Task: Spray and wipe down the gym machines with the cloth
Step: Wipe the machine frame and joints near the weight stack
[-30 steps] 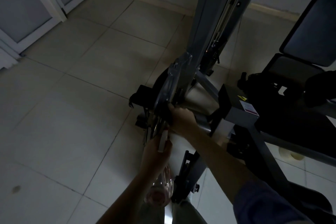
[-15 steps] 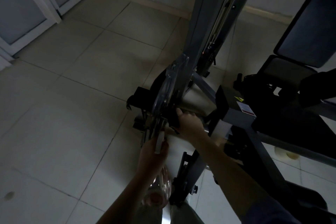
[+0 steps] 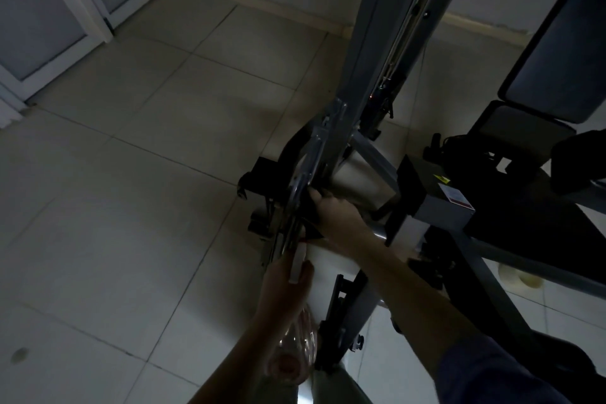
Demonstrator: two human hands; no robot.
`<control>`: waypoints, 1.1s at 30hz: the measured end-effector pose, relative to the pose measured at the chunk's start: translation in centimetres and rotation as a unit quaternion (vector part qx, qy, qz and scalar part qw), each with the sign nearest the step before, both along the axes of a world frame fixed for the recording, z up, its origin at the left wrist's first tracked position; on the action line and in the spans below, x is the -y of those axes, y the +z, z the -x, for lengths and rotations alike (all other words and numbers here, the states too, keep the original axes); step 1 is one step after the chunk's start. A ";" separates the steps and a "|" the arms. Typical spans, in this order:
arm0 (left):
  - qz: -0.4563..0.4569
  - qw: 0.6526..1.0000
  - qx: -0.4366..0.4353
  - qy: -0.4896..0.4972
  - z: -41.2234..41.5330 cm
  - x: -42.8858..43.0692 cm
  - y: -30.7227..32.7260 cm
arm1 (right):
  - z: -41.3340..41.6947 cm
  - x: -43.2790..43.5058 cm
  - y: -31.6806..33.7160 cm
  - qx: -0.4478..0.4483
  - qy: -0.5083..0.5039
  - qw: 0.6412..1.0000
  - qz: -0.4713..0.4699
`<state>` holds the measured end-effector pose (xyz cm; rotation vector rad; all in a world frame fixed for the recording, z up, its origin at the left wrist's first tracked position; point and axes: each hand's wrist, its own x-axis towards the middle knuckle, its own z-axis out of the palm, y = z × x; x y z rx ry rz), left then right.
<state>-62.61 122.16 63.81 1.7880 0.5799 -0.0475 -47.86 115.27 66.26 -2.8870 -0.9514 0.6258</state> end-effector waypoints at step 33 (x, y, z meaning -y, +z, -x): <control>-0.082 0.989 0.042 -0.119 7.9 5.2 -4.9 | 13.5 13.4 -7.3 -0.249 -0.627 0.610 -0.416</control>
